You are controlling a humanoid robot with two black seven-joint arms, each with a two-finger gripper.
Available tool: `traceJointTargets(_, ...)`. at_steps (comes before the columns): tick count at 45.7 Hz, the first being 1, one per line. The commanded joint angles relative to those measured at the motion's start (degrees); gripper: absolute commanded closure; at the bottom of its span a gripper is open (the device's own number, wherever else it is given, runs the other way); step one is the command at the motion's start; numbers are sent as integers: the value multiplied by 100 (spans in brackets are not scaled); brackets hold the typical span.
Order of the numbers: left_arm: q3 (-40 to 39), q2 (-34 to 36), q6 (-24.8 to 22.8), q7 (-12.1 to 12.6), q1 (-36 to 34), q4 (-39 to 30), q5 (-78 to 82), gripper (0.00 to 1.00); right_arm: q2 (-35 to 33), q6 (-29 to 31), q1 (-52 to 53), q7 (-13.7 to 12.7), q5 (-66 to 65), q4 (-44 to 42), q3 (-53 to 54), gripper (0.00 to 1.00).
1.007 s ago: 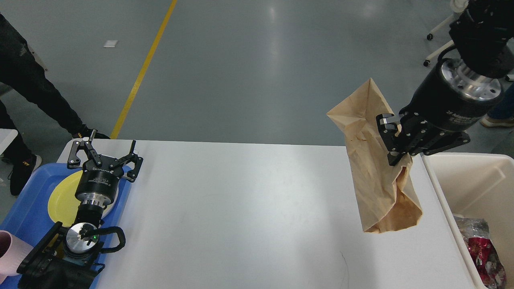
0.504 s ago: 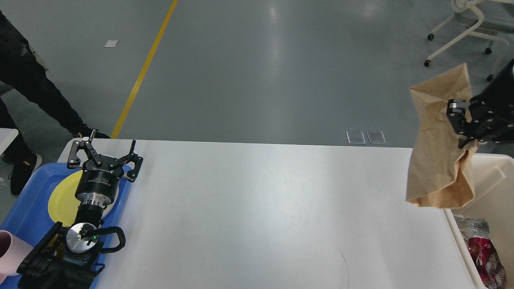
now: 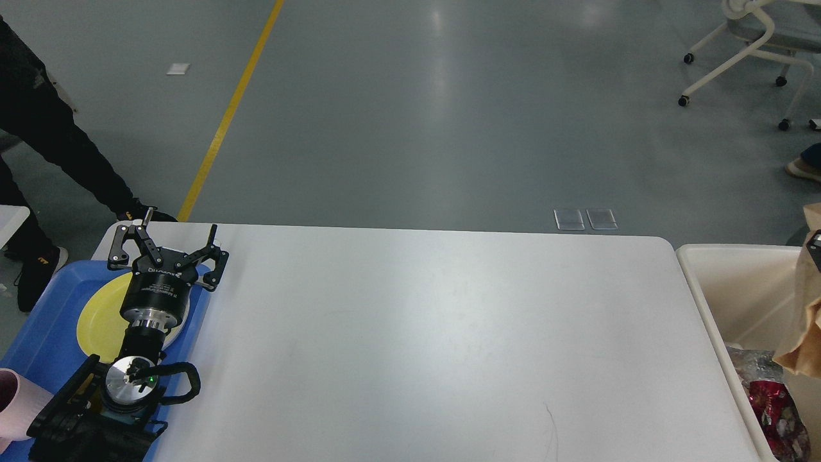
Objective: Tidy desktop
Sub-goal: 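Lift the brown paper bag and carry it into the white bin, then open the right gripper to release the bag inside the bin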
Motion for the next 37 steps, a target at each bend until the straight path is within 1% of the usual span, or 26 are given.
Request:
traceJointTargets(1, 0, 0, 0, 0, 0, 2, 1, 4, 2, -92, -1752, 17, -4, -1393, 1070, 100)
traceJointTargets(4, 0, 0, 0, 0, 0, 2, 1, 4, 151, -162, -2649, 8, -13, -2114, 1632, 100)
traceJointTargets(7, 0, 0, 0, 0, 0, 2, 1, 4, 484, -285, -3475, 17, -13, -2922, 2029, 100)
traceJointTargets(10, 0, 0, 0, 0, 0, 2, 1, 4, 932, -408, -4153, 17, -4, -3696, 2196, 100)
traceJointTargets(13, 0, 0, 0, 0, 0, 2, 1, 4, 1372, -618, -4698, 35, 5, -4259, 2232, 100)
traceJointTargets(22, 0, 0, 0, 0, 0, 2, 1, 4, 1918, -1471, -5165, 70, -13, -4392, 2144, 100)
traceJointTargets(28, 0, 0, 0, 0, 0, -7, 1, 4, 2234, -1717, -5376, 61, -197, -4428, 1986, 100)
traceJointTargets(36, 0, 0, 0, 0, 0, 2, 1, 4, 2287, -1876, -5464, 43, -259, -4436, 1942, 100)
traceJointTargets(37, 0, 0, 0, 0, 0, 2, 1, 4, 2279, -1902, -5464, 43, -250, -4436, 1942, 98)
